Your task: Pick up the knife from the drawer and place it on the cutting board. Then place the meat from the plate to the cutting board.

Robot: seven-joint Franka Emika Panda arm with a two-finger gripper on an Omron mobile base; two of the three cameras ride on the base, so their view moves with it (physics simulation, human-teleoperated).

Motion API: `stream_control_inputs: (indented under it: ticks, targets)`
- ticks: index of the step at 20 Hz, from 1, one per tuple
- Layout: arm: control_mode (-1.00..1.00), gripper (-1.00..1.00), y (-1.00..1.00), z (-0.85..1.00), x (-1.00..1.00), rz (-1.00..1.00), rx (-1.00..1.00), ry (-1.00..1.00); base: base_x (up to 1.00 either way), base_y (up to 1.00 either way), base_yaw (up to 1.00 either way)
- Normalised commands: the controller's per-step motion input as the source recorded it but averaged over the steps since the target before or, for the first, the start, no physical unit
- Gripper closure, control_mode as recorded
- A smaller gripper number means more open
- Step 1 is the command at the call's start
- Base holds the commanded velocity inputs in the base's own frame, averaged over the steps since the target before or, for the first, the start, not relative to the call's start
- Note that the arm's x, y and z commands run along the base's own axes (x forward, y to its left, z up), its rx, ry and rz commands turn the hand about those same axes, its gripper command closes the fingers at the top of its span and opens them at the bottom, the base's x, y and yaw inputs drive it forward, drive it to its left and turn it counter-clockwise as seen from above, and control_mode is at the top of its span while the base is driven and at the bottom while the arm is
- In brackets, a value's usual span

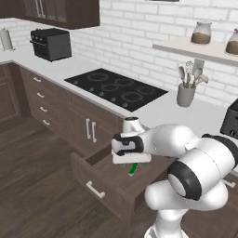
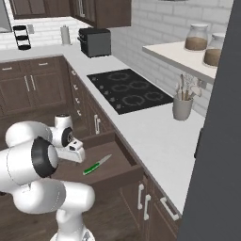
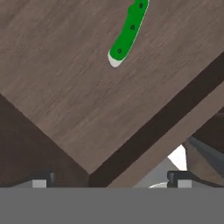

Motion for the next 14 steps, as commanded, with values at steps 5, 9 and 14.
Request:
stream_control_inputs:
  ticks: [5, 9, 14]
  targets:
    - [-1.00, -1.00, -0.33, -0.11, 0.14, -0.09, 0.00, -0.01, 0.00, 0.00, 0.00]
    - [-1.00, -1.00, -0.21, -0.20, 0.28, -0.02, 0.00, -0.02, 0.00, 0.00, 0.00]
    - [-1.00, -1.00, -0.05, -0.24, 0.45, 0.00, -0.01, 0.00, 0.00, 0.00, 0.00]
